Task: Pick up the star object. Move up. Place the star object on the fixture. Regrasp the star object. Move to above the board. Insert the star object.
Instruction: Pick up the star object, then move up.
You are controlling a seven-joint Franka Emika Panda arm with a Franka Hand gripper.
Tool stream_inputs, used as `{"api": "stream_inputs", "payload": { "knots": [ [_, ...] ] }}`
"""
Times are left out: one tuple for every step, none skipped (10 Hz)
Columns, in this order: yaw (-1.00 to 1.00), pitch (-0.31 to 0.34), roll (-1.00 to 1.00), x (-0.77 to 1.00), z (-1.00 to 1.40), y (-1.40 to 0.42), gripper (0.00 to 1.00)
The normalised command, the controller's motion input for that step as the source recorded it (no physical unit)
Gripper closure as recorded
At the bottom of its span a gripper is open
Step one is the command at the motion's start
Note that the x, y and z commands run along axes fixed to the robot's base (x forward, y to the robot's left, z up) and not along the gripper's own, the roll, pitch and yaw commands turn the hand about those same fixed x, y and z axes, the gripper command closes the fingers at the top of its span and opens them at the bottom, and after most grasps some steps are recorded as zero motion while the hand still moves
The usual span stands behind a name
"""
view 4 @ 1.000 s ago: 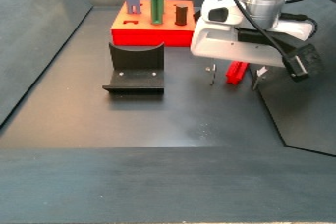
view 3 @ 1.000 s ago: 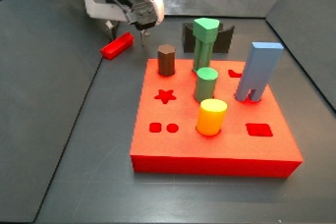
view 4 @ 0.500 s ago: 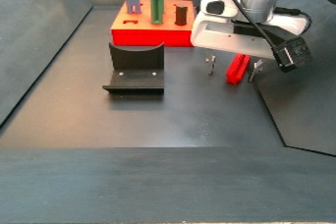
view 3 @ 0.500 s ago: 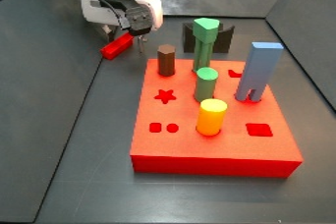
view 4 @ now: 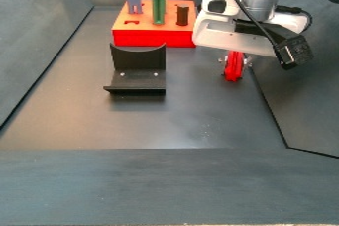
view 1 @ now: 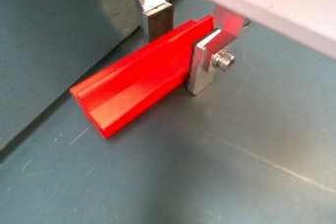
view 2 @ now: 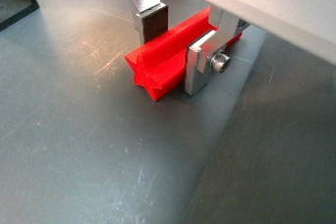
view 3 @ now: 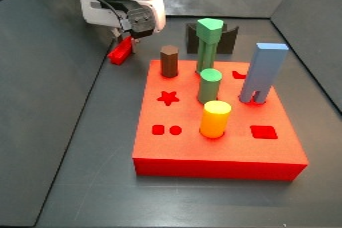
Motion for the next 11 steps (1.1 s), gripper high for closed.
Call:
{"api": "stream_inputs", "payload": {
  "knots": [
    [0.0, 0.0, 0.0, 0.0, 0.0, 0.0, 1.0],
    [0.0, 0.0, 0.0, 0.0, 0.0, 0.0, 1.0],
    [0.0, 0.0, 0.0, 0.0, 0.0, 0.0, 1.0],
    [0.0, 0.0, 0.0, 0.0, 0.0, 0.0, 1.0],
    [0.0, 0.0, 0.0, 0.0, 0.0, 0.0, 1.0],
    [0.0, 0.0, 0.0, 0.0, 0.0, 0.0, 1.0],
    [0.0, 0.0, 0.0, 0.0, 0.83, 0.0, 1.0],
    [0.01, 0.008, 0.0, 0.01, 0.82, -0.02, 1.0],
    [0.01, 0.049, 0.0, 0.0, 0.71, -0.02, 1.0],
    [0.01, 0.075, 0.0, 0.01, 0.61, -0.01, 1.0],
    [0.0, 0.084, 0.0, 0.01, 0.49, 0.0, 1.0]
  ]
}}
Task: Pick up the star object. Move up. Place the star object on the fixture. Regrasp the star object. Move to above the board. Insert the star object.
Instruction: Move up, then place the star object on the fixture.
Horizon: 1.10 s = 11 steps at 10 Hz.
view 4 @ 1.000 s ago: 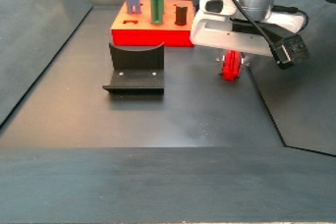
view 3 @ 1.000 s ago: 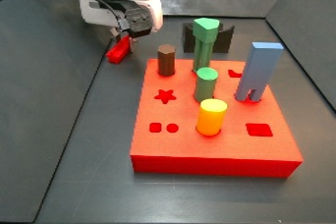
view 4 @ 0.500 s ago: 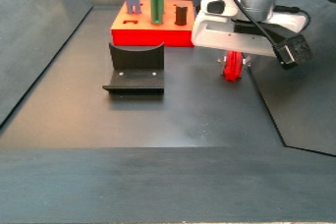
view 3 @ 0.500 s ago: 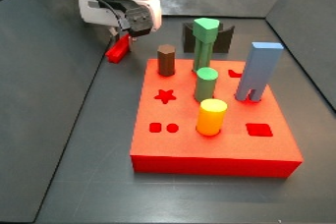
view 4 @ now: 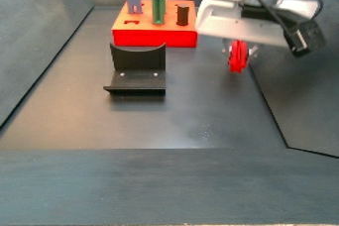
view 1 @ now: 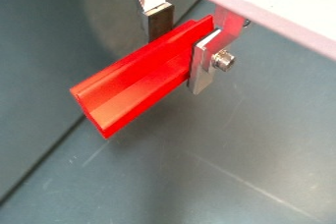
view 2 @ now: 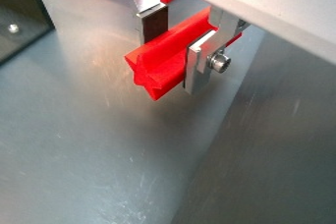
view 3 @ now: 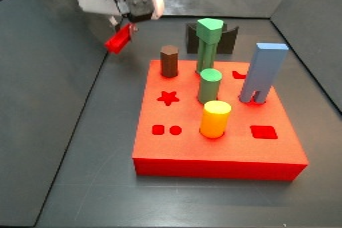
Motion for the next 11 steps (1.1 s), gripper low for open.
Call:
{"api": "stream_inputs", "payload": {
  "knots": [
    [0.0, 0.071, 0.02, -0.01, 0.31, 0.0, 1.0],
    [0.0, 0.058, 0.02, -0.02, 0.18, 0.01, 1.0],
    [0.0, 0.0, 0.0, 0.0, 1.0, 0.0, 1.0],
    [0.0, 0.002, 0.01, 0.0, 1.0, 0.0, 1.0],
    [0.0, 0.009, 0.01, -0.01, 1.0, 0.0, 1.0],
    [0.0, 0.022, 0.02, -0.01, 1.0, 0.0, 1.0],
    [-0.01, 0.036, 0.02, -0.01, 1.0, 0.01, 1.0],
    [-0.01, 0.04, 0.03, -0.02, 1.0, 0.01, 1.0],
    [-0.01, 0.043, 0.04, -0.02, 1.0, 0.01, 1.0],
    [-0.01, 0.046, 0.05, -0.03, 1.0, 0.02, 1.0],
    [-0.01, 0.051, 0.05, -0.03, 0.96, 0.03, 1.0]
  ]
}}
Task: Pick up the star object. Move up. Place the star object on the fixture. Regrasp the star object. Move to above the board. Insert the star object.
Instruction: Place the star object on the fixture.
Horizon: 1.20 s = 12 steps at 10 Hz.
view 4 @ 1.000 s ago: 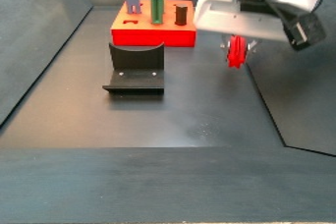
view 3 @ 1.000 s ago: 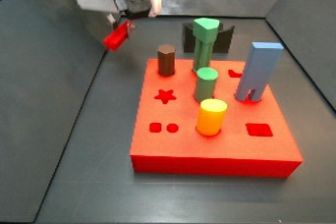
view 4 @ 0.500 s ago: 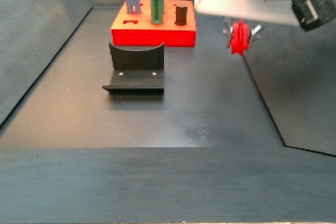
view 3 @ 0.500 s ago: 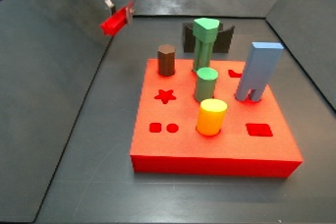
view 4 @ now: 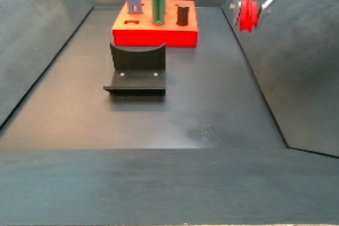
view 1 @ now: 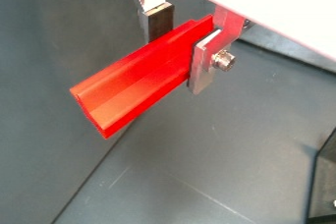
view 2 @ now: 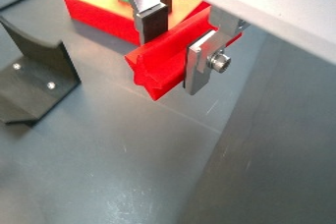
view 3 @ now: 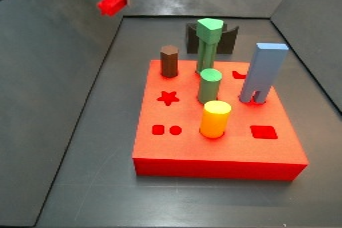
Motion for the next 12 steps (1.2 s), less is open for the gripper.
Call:
{"api": "stream_inputs", "payload": {
  "knots": [
    [-0.01, 0.058, 0.06, -0.02, 0.81, 0.03, 1.0],
    [-0.01, 0.068, 0.07, -0.01, 0.61, 0.02, 1.0],
    [-0.01, 0.08, 0.07, 0.0, 0.46, 0.02, 1.0],
    [-0.01, 0.09, 0.07, 0.0, 0.26, 0.02, 1.0],
    [1.0, 0.3, 0.19, 1.0, -0.08, 0.14, 1.0],
    [1.0, 0.314, 0.2, 1.0, -0.12, 0.14, 1.0],
    [0.85, 0.323, 0.21, 1.0, -0.11, 0.13, 1.0],
    [0.51, 0.265, 0.17, 1.0, -0.09, 0.12, 1.0],
    [0.33, 0.224, 0.14, 1.0, -0.09, 0.11, 1.0],
    [0.19, 0.169, 0.13, 1.0, -0.09, 0.11, 1.0],
    [0.14, 0.157, 0.12, 1.0, -0.08, 0.11, 1.0],
    [0.1, 0.147, 0.12, 1.0, -0.08, 0.1, 1.0]
  ]
}}
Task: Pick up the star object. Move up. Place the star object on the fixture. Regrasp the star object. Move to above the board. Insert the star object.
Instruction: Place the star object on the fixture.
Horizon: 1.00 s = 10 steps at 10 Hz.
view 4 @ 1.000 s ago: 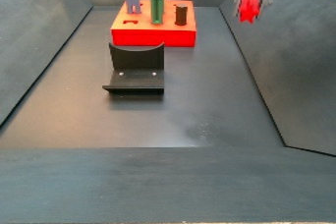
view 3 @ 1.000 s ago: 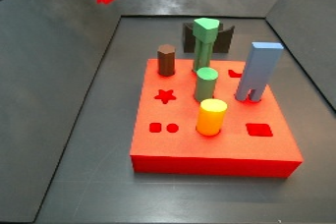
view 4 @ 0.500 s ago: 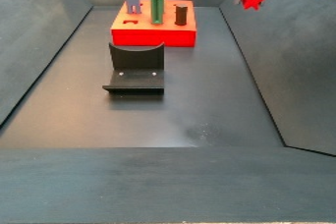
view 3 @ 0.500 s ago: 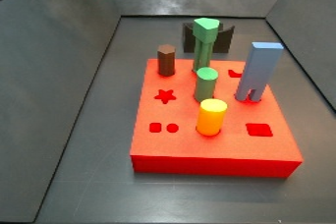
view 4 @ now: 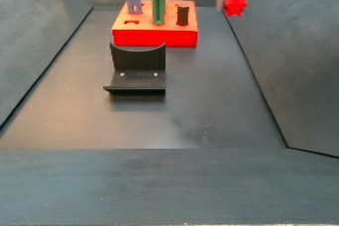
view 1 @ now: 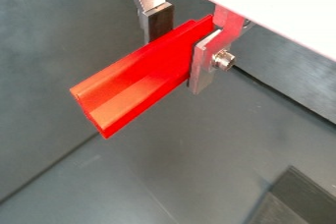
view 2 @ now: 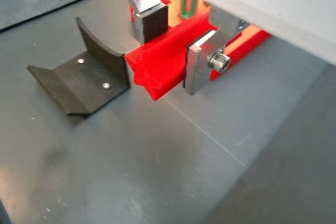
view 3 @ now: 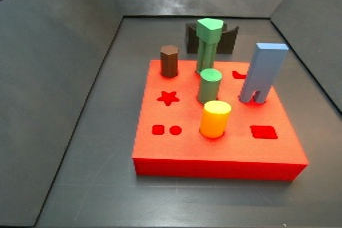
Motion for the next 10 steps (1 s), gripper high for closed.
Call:
{"api": "stream_inputs", "payload": {
  "knots": [
    [0.06, 0.145, 0.11, 1.0, -0.07, 0.1, 1.0],
    [0.04, 0.144, 0.11, 1.0, -0.07, 0.09, 1.0],
    [0.04, 0.146, 0.1, 1.0, -0.06, 0.09, 1.0],
    [0.03, 0.151, 0.1, 1.0, -0.05, 0.08, 1.0],
    [0.03, 0.155, 0.09, 1.0, -0.05, 0.08, 1.0],
    [0.03, 0.16, 0.09, 1.0, -0.04, 0.07, 1.0],
    [0.03, 0.166, 0.08, 1.0, -0.04, 0.07, 1.0],
    [0.02, 0.027, -1.0, 1.0, 0.21, 0.23, 1.0],
    [0.02, 0.026, -1.0, 1.0, 0.22, 0.23, 1.0],
    [0.0, 0.044, -1.0, 1.0, 0.19, 0.23, 1.0]
  ]
}}
